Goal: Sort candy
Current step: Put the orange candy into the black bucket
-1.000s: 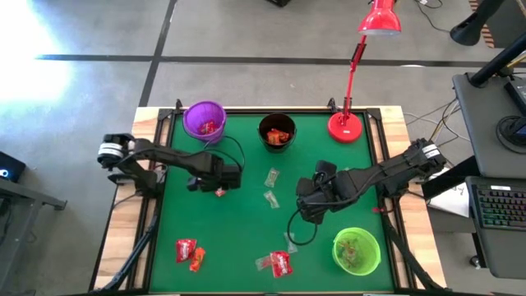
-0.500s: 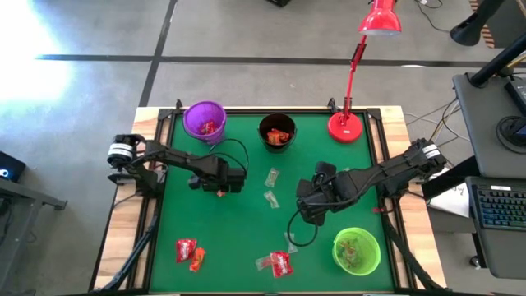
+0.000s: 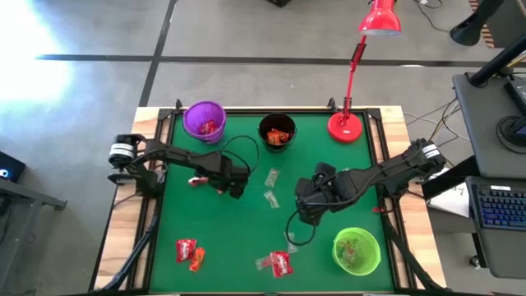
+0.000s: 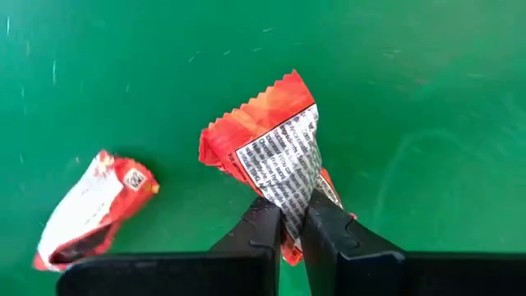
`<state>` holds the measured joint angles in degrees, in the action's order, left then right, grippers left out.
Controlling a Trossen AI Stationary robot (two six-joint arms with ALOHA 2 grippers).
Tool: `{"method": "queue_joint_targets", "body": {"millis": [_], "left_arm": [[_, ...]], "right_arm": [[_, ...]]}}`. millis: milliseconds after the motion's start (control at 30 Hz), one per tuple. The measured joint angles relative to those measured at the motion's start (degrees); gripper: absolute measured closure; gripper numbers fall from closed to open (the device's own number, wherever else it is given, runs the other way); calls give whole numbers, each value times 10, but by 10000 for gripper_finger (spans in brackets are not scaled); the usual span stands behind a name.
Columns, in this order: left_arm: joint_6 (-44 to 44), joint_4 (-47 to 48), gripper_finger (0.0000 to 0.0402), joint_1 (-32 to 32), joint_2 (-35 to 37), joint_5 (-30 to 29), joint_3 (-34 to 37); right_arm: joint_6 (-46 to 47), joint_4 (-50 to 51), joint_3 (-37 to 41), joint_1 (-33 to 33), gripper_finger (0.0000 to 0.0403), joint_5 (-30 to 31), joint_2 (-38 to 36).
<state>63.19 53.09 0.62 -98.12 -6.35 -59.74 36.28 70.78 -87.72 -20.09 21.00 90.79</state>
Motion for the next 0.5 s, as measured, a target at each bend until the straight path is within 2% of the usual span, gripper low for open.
{"method": "queue_joint_targets", "body": {"millis": [100, 333, 500], "left_arm": [[-60, 13, 396, 0, 10, -13, -25], [-229, 22, 397, 13, 34, -90, -97], [-351, 11, 397, 51, 30, -98, -163]], "right_arm": [[51, -2, 0, 0, 259, 0, 1], [168, -4, 0, 0, 259, 0, 1], [233, -9, 0, 0, 259, 0, 1]]}}
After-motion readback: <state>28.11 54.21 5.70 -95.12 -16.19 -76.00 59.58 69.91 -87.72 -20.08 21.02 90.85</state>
